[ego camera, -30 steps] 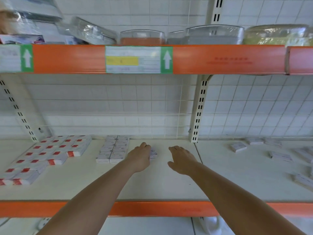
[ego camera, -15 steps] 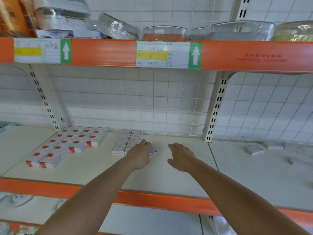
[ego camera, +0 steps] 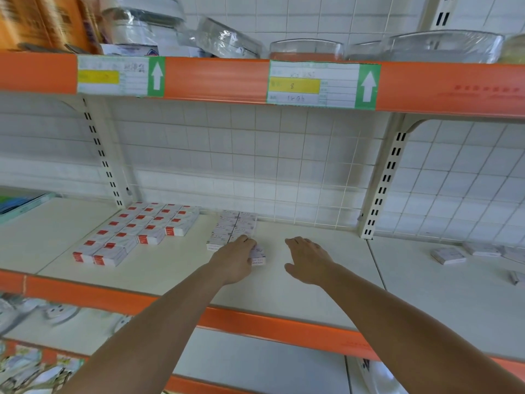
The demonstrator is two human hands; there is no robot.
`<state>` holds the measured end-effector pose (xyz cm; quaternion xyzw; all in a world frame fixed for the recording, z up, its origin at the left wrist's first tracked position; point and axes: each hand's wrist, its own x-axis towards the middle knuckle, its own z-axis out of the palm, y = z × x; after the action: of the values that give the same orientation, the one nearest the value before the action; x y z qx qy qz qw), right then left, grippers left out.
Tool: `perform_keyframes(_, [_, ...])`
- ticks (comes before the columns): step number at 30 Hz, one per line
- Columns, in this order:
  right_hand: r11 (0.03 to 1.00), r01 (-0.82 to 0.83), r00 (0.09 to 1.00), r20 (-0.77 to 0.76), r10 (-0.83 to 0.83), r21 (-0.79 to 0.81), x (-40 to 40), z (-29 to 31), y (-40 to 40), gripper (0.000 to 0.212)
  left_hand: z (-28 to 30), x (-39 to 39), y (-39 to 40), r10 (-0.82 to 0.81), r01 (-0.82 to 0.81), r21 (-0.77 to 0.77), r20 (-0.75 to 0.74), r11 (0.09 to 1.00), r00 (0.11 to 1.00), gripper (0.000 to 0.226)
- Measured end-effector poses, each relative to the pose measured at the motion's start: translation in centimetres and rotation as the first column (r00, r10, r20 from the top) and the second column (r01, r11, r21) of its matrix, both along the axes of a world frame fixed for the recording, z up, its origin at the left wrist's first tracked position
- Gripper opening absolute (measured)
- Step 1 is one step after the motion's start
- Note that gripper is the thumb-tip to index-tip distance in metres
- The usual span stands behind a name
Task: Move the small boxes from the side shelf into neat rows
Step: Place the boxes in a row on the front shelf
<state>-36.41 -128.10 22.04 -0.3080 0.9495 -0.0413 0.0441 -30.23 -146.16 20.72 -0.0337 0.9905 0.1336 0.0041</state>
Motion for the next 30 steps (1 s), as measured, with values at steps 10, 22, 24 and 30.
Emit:
perform_keyframes(10, [0.994,0.105,0.994,-0.001,-0.105,-0.014,1.6,-0.3,-5.4,0.052,0.4,0.5,-5.9,-0.103,0.104,0.004,-0.033,0.995,0.994,0.043])
perform_keyframes(22, [0.957,0.291,0.957,0.013,-0.291,0.001,4.5,-1.5,-11.2,0.051,-1.2,1.1,-12.0,-0.238,0.237,0.029,0.031,0.971,0.971,0.049])
perform_keyframes(24, [0.949,0.314,0.949,0.011,-0.314,0.010,5.0,-1.8,-11.7,0.049,-1.5,1.2,-12.3,-0.253,0.253,0.018,0.020,0.967,0.967,0.047])
perform_keyframes(30, [0.939,0.342,0.939,0.003,-0.343,0.028,5.5,-2.3,-12.2,0.049,-1.7,1.2,-12.9,-0.249,0.248,-0.013,-0.025,0.969,0.968,0.035])
